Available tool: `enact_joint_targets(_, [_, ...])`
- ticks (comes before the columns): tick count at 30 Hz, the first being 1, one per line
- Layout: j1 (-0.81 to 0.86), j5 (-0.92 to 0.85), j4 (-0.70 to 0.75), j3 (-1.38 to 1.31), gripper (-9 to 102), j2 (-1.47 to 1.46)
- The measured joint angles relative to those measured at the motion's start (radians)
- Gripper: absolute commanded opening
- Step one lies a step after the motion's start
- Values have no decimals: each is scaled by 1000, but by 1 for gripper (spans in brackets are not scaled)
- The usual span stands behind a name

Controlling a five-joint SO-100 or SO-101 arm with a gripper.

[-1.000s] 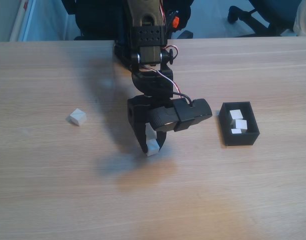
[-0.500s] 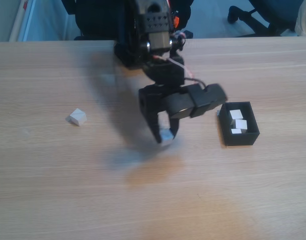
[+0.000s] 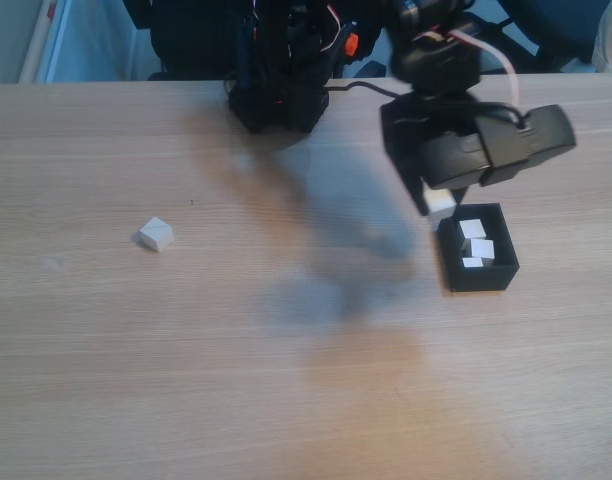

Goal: Pick blocks and place them in the box.

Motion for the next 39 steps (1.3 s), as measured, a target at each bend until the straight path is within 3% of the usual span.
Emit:
enact_joint_targets(7, [-86, 190, 143, -262, 3, -181])
enact_joint_targets(13, [-94, 267, 161, -373, 4, -285])
enact_joint_targets(15, [-101, 275, 161, -383, 10, -301])
enact_joint_targets(30, [-129, 328, 178, -388, 14, -314])
enact_joint_targets(39, [60, 210, 265, -143, 15, -143])
